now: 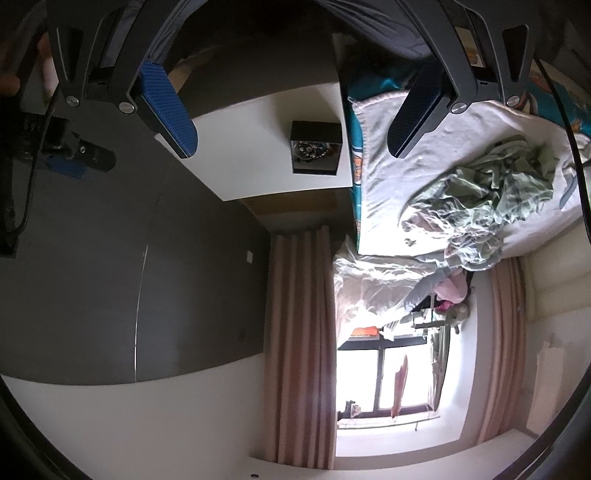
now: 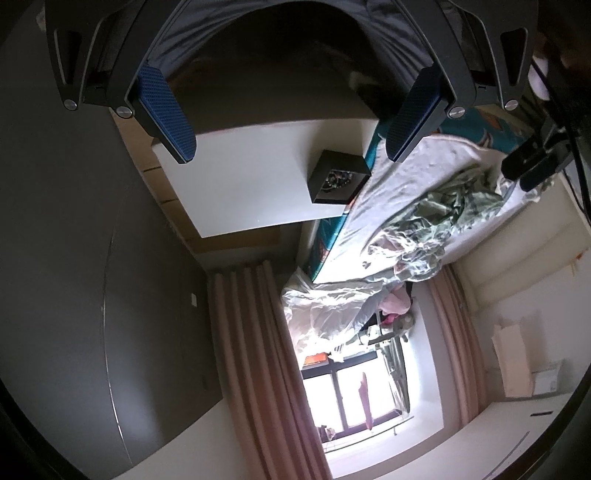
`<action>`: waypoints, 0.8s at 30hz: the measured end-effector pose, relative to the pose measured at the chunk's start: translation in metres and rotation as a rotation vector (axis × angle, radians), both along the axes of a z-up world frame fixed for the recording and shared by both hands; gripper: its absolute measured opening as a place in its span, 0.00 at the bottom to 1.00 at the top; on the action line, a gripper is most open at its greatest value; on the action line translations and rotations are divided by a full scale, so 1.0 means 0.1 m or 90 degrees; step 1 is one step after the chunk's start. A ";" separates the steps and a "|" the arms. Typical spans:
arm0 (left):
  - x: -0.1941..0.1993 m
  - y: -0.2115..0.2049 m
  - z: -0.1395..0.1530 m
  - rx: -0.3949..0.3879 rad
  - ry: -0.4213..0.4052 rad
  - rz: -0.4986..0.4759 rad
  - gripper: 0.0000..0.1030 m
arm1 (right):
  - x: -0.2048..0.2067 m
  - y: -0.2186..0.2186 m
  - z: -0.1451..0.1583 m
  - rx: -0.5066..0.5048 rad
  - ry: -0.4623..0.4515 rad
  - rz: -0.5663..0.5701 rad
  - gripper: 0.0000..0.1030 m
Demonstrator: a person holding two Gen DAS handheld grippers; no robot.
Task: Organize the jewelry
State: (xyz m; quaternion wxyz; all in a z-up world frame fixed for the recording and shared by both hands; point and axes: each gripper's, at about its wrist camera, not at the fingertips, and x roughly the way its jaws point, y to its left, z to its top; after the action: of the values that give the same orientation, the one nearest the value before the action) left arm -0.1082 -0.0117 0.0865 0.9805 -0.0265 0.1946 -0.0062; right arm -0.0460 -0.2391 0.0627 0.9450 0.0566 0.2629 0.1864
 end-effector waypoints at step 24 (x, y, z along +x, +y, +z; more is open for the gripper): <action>-0.04 -0.01 -0.12 -0.003 0.007 -0.001 0.99 | -0.01 0.02 -0.10 -0.019 0.017 -0.011 1.00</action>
State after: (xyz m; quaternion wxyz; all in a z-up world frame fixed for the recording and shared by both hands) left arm -0.1120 -0.0126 0.0744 0.9793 -0.0284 0.2002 -0.0075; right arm -0.0469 -0.2367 0.0523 0.9437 0.0470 0.2776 0.1735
